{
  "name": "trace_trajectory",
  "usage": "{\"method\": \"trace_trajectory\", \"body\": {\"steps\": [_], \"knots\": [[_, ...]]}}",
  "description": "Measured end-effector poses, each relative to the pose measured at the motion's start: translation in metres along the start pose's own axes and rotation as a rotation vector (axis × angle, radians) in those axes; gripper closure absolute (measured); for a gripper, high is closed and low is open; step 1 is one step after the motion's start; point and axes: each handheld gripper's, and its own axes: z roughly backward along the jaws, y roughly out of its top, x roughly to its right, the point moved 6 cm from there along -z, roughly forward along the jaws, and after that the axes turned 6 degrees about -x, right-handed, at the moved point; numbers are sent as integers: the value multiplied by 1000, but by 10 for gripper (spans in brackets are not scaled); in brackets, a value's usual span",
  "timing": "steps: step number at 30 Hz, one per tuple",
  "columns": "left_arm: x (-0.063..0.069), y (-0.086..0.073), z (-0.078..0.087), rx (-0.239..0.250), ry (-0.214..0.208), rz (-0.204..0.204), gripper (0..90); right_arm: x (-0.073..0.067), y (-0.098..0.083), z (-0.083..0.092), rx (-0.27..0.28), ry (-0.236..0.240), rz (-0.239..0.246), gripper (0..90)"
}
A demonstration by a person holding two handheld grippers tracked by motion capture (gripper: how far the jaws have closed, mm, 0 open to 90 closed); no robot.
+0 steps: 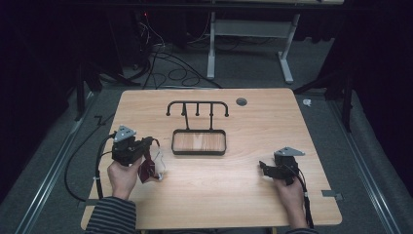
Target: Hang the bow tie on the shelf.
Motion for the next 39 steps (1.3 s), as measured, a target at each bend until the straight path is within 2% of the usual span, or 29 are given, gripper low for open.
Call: {"method": "trace_trajectory", "body": {"steps": [13, 22, 31, 39], "knots": [[7, 13, 24, 71, -10, -7, 894, 0, 0, 0, 0, 0, 0, 311], [16, 22, 27, 91, -20, -29, 894, 0, 0, 0, 0, 0, 0, 310], [23, 31, 29, 115, -43, -34, 894, 0, 0, 0, 0, 0, 0, 310], [31, 39, 26, 121, -58, -60, 894, 0, 0, 0, 0, 0, 0, 310]]}}
